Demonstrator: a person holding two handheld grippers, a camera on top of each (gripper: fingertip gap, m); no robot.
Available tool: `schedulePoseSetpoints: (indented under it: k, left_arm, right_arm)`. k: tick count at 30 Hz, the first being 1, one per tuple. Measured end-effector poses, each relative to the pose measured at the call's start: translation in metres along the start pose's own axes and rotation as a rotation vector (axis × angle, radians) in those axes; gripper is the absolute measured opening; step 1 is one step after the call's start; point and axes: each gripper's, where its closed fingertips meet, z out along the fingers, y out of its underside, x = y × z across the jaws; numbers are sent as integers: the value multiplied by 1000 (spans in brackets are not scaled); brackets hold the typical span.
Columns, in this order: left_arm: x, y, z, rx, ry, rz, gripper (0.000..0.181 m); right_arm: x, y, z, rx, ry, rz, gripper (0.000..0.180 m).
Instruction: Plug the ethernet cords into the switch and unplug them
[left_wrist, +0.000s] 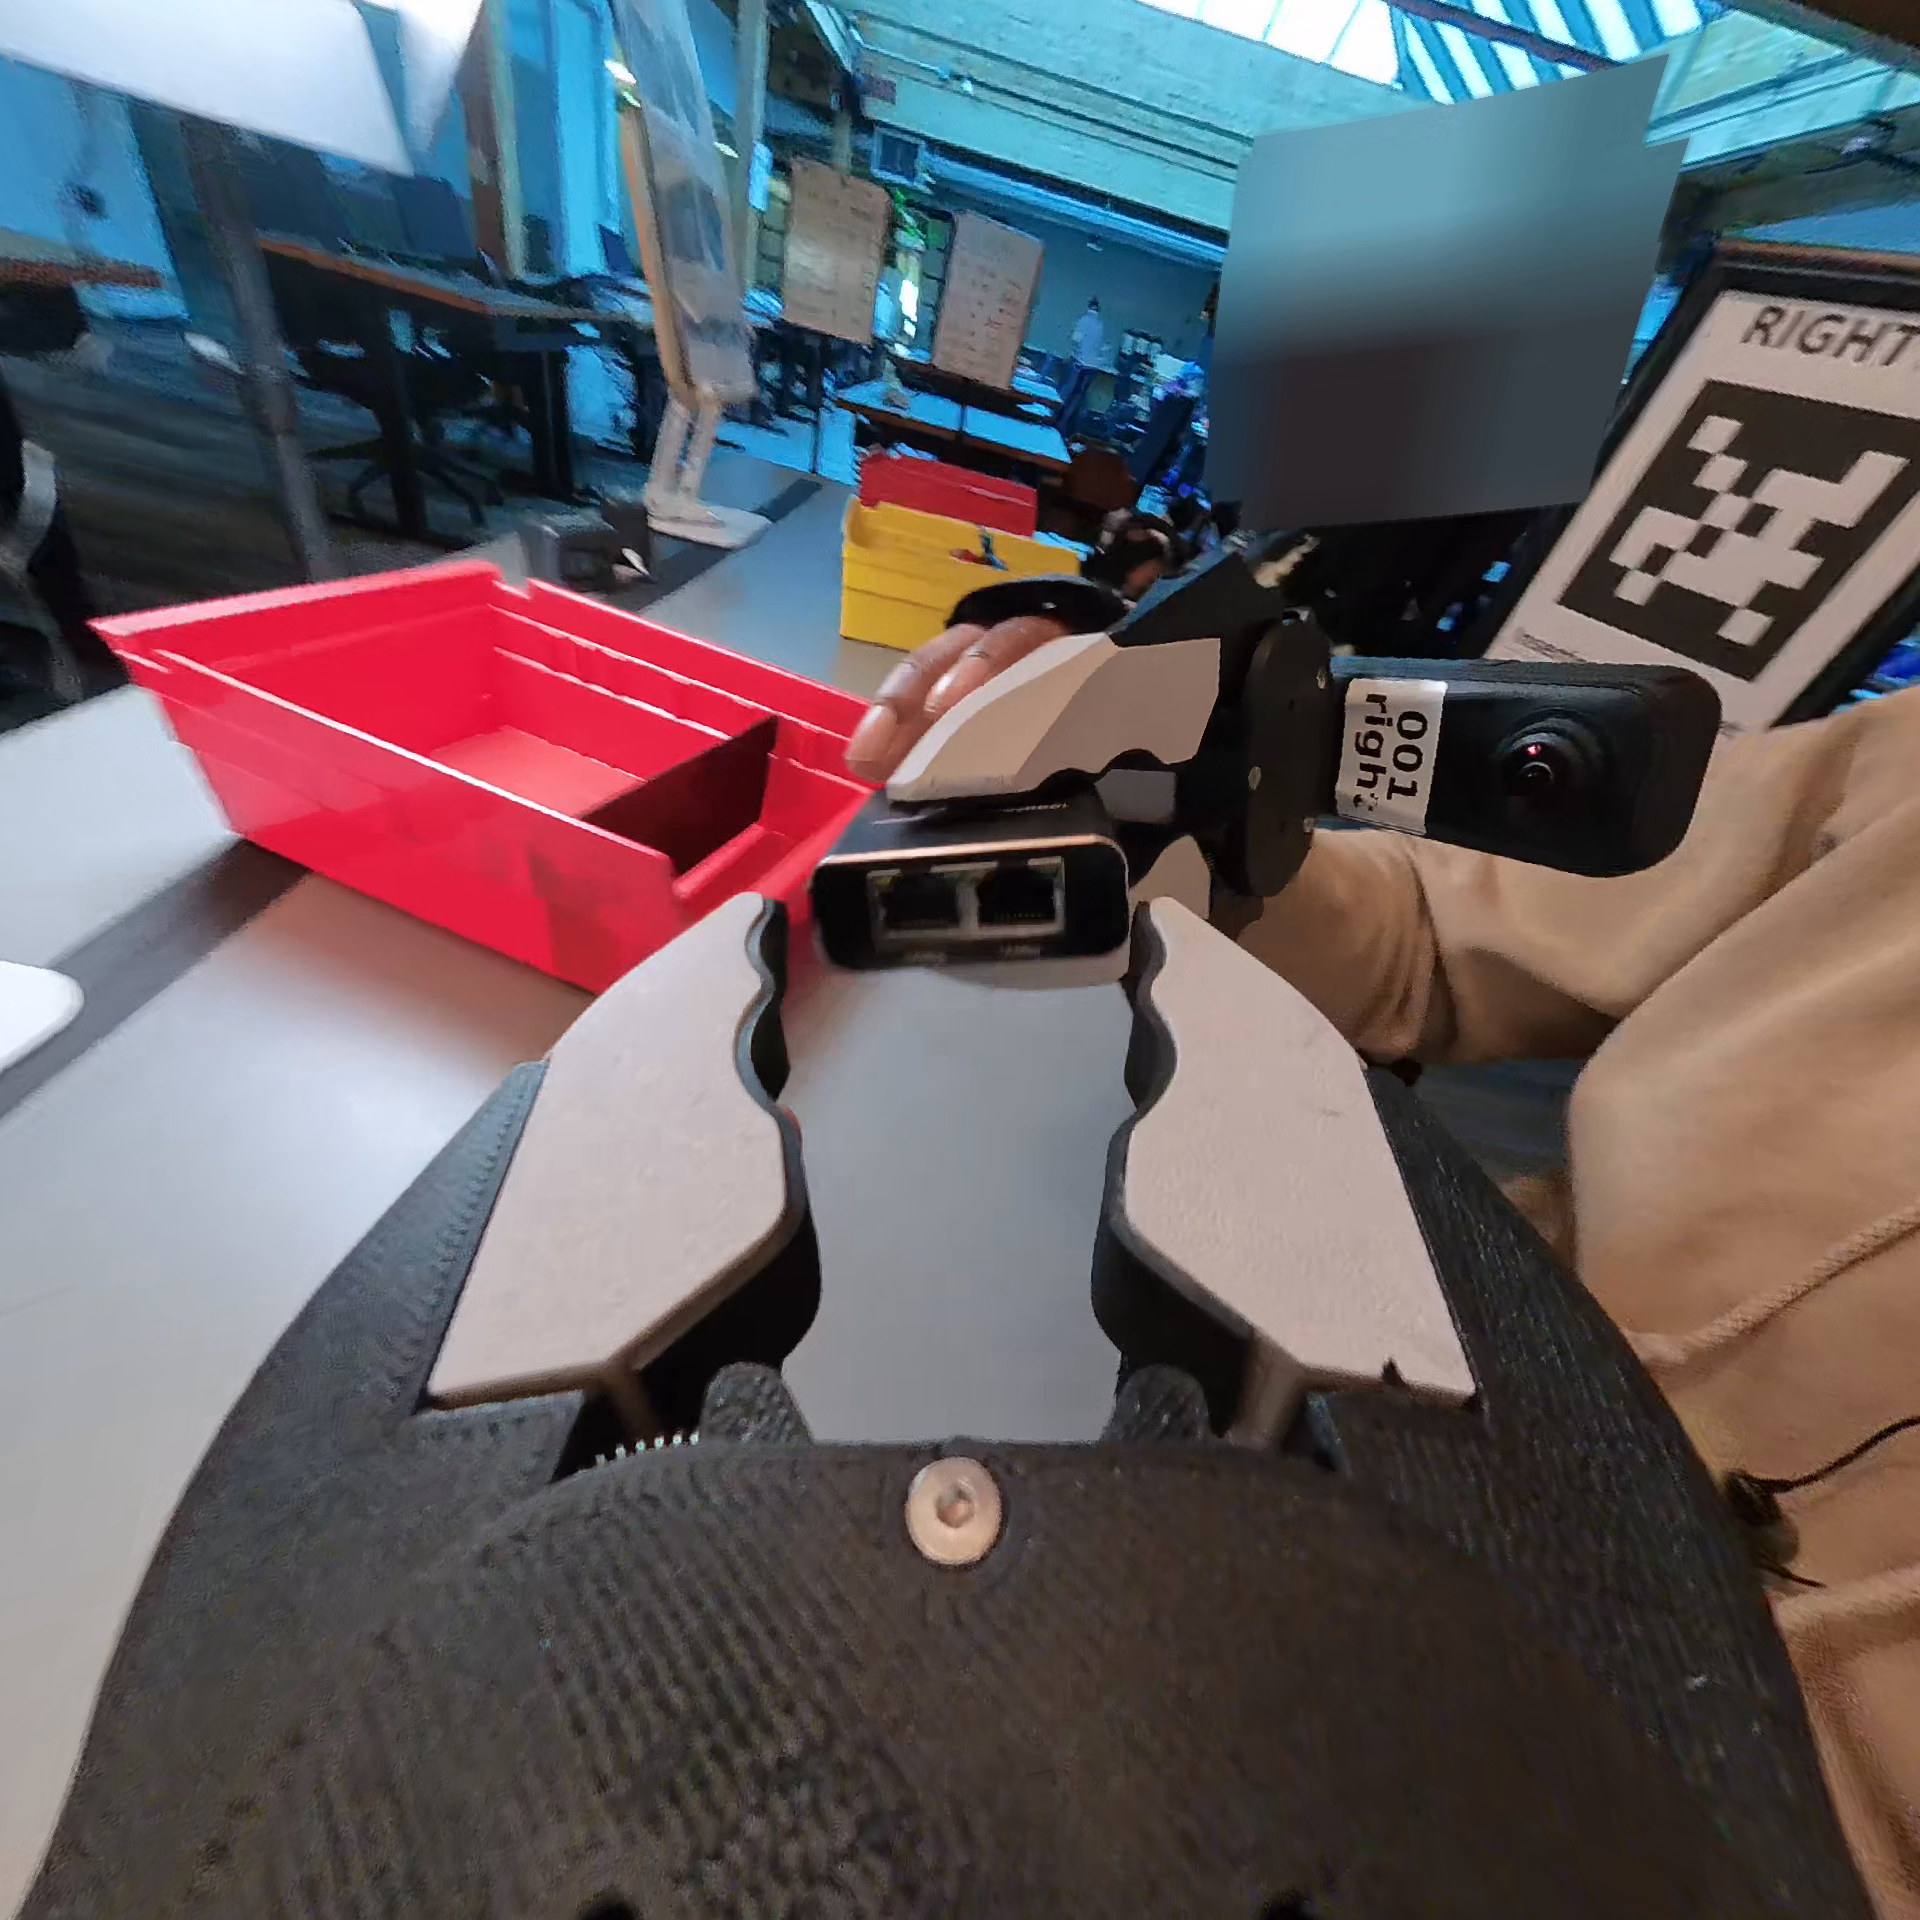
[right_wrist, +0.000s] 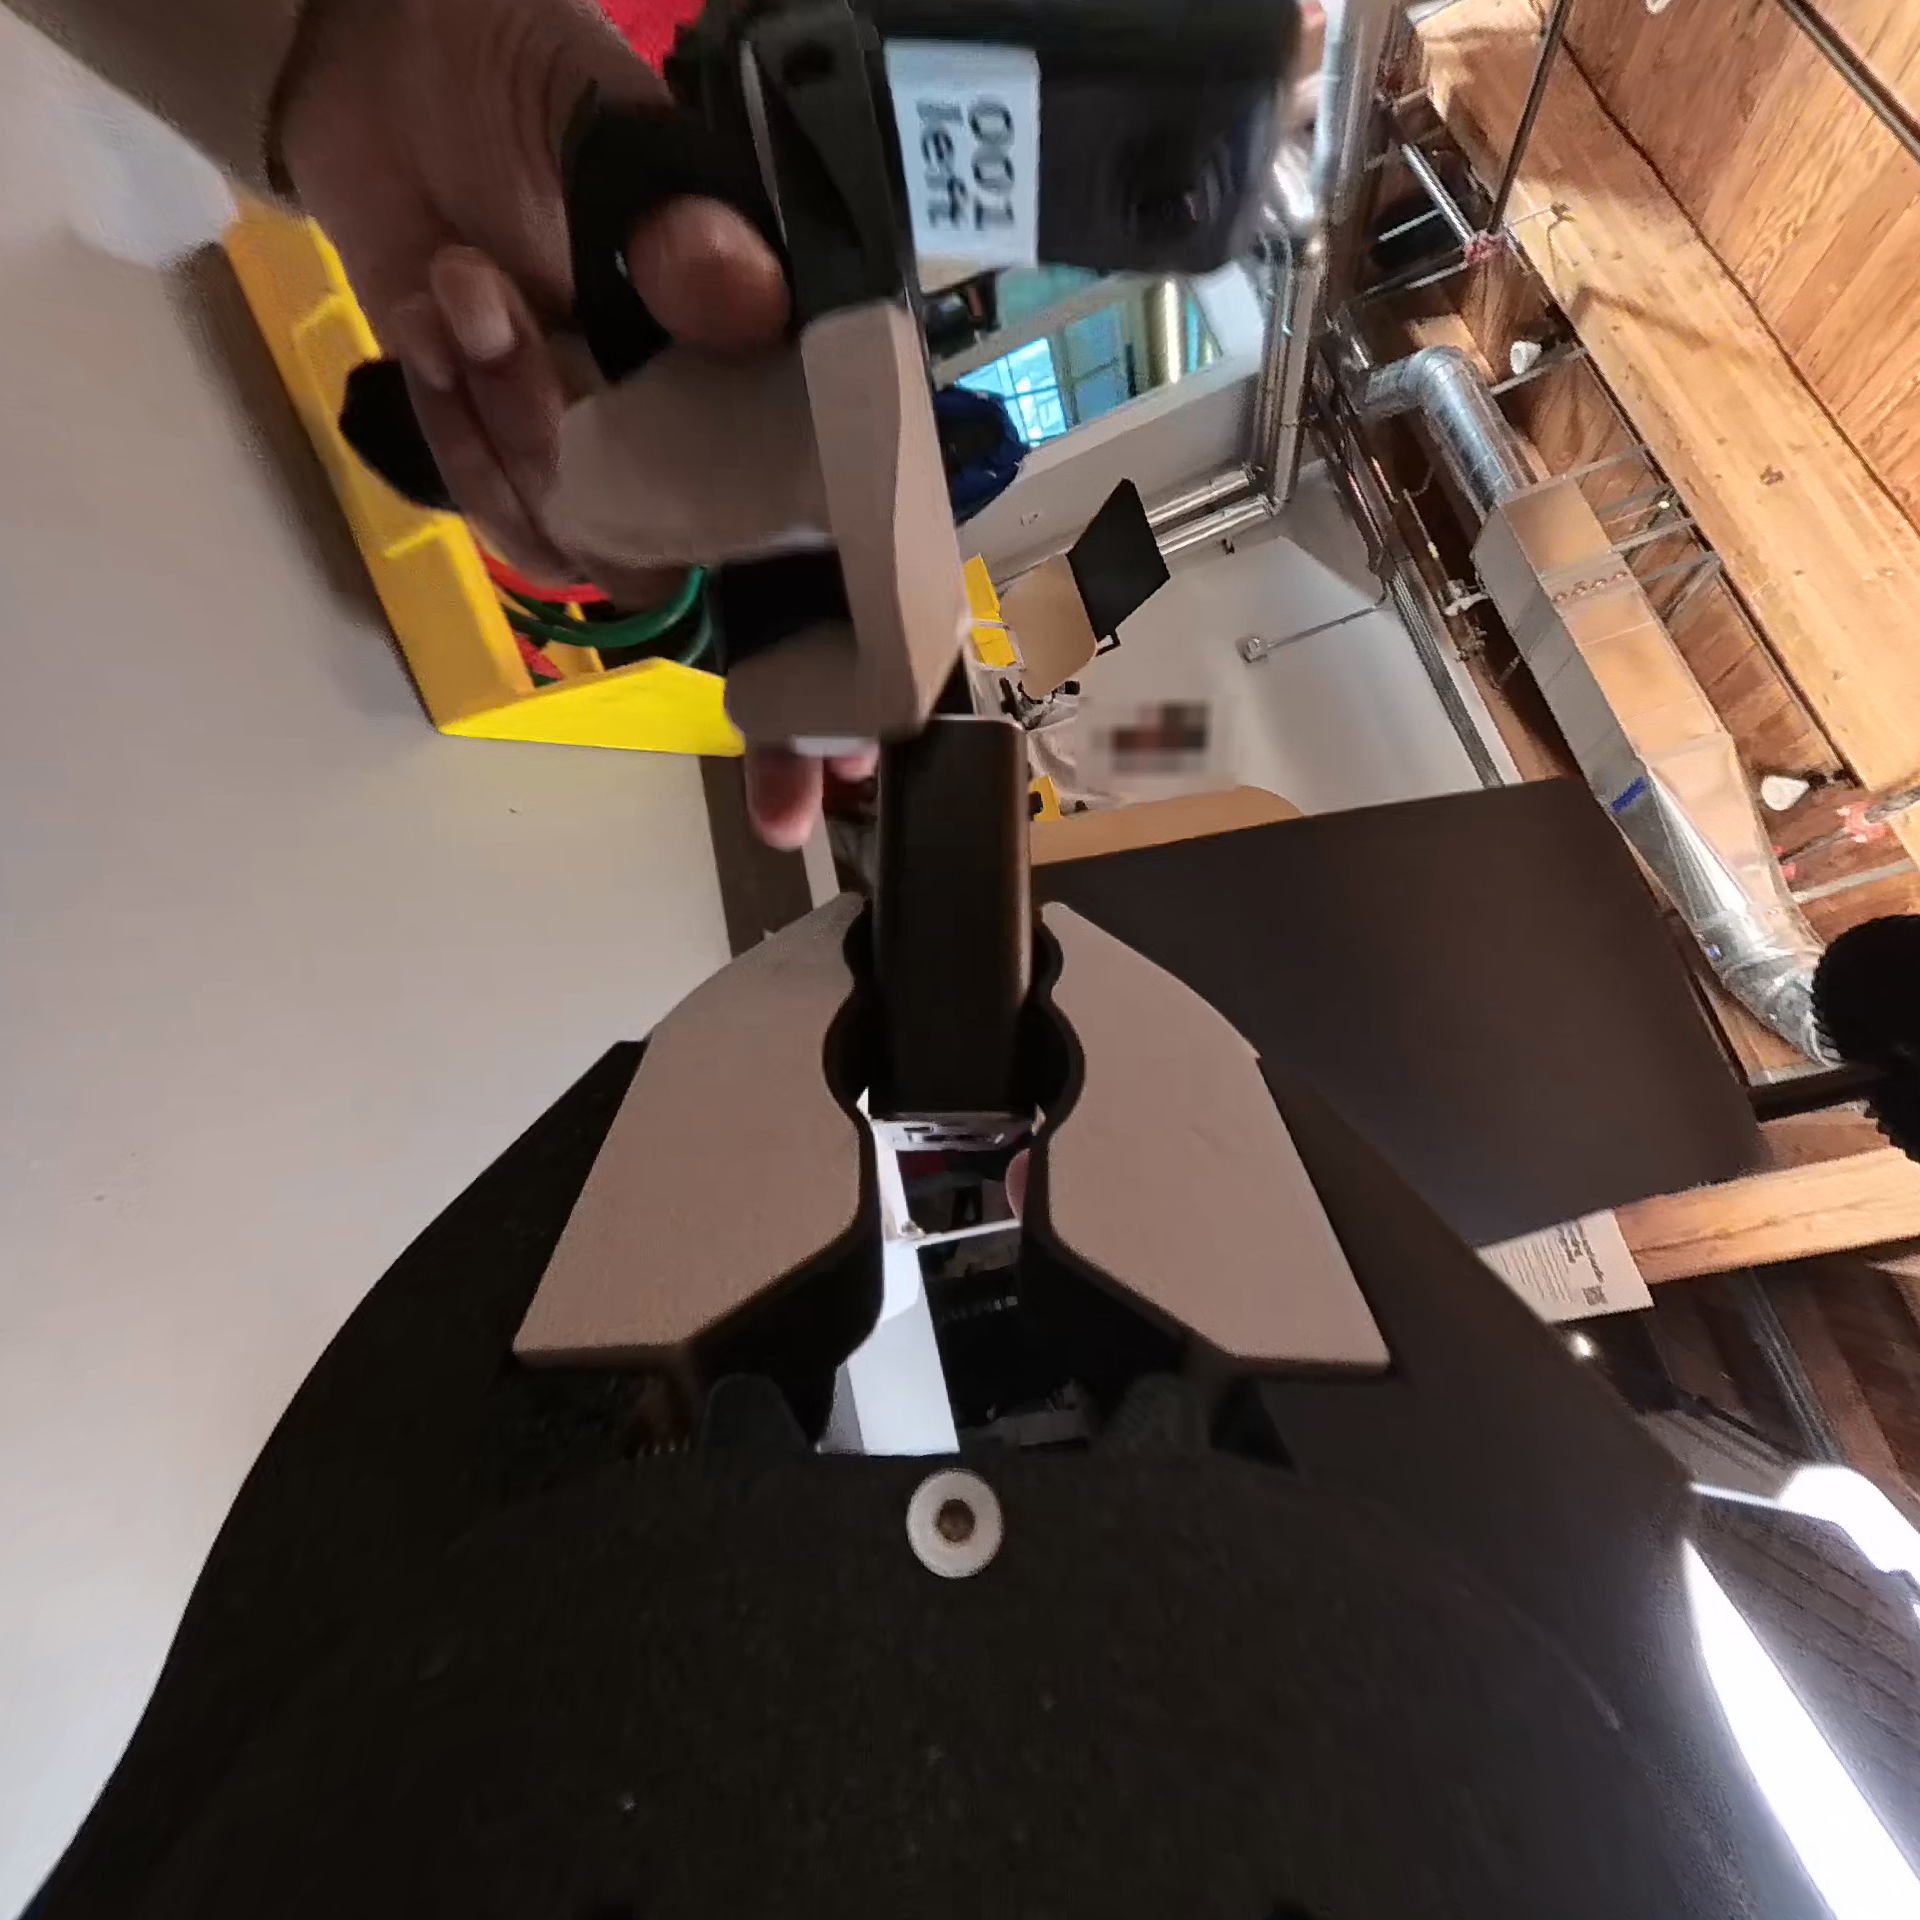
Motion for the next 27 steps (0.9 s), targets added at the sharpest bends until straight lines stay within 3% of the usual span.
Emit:
schedulePoseSetpoints:
  k: [3, 8, 12, 17, 20, 27]
  left_arm:
    - [-26, -29, -42, 69, -185, 68, 61]
    - [-86, -60, -154, 144, -639, 98, 56]
    - [-126, -46, -245, 61, -1005, 90, 52]
    - [-157, 0, -330, -185, -1350, 51, 48]
    - [-165, 27, -356, -358, -1458, 7, 50]
    - [-171, 74, -362, -640, -1451, -107, 52]
  right_arm:
    - [18, 10, -7, -8, 38, 38, 26]
    - [35, 21, -16, -28, 84, 56, 26]
    - [31, 24, -14, -40, 72, 50, 26]
    - [26, 22, -11, -30, 60, 49, 26]
    - [27, 22, -12, -31, 61, 55, 26]
    - [27, 23, -12, -30, 58, 53, 26]
